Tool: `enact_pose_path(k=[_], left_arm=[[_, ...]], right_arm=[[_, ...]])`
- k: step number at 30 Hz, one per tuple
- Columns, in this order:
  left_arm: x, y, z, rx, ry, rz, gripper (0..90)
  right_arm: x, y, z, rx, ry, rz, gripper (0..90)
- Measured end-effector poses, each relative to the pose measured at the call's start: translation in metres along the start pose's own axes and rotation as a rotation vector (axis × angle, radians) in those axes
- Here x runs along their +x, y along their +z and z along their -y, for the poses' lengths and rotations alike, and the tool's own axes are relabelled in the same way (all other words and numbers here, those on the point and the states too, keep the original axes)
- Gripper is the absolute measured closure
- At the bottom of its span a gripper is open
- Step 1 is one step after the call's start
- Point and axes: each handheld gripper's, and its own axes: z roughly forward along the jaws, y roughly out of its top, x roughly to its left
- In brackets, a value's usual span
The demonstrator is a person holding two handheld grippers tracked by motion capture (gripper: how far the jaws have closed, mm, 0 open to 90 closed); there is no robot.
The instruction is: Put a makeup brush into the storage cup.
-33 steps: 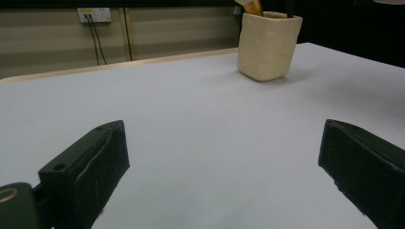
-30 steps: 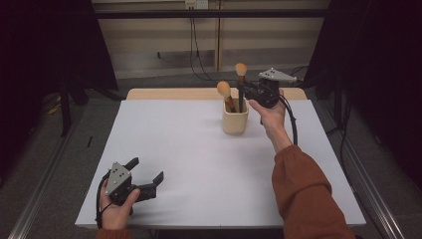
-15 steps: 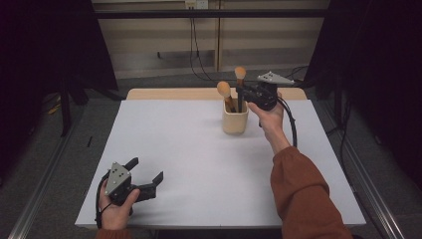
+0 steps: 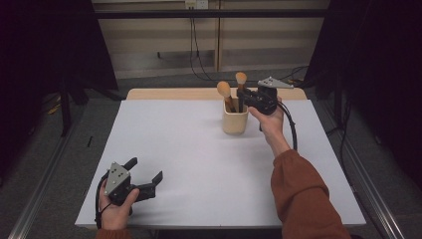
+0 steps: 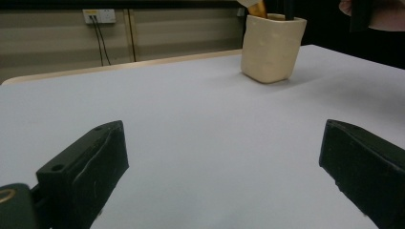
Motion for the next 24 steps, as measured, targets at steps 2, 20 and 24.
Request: enact_pose_path(k=[2,20,24], left_arm=[[0.0,0.0,0.0,-0.001,0.0,-0.001,2.6],[0.0,0.001,0.0,0.004,0.001,0.003,2.7],[-0.001,0.001,0.0,0.002,0.002,0.004,2.7]], right_arm=[[0.001,0.0,0.002,0.011,-0.011,0.005,73.9],[-0.009,-0.002,0.024,0.055,0.016,0.025,73.8],[-0.008,-0.002,0.026,0.064,0.014,0.022,73.7]])
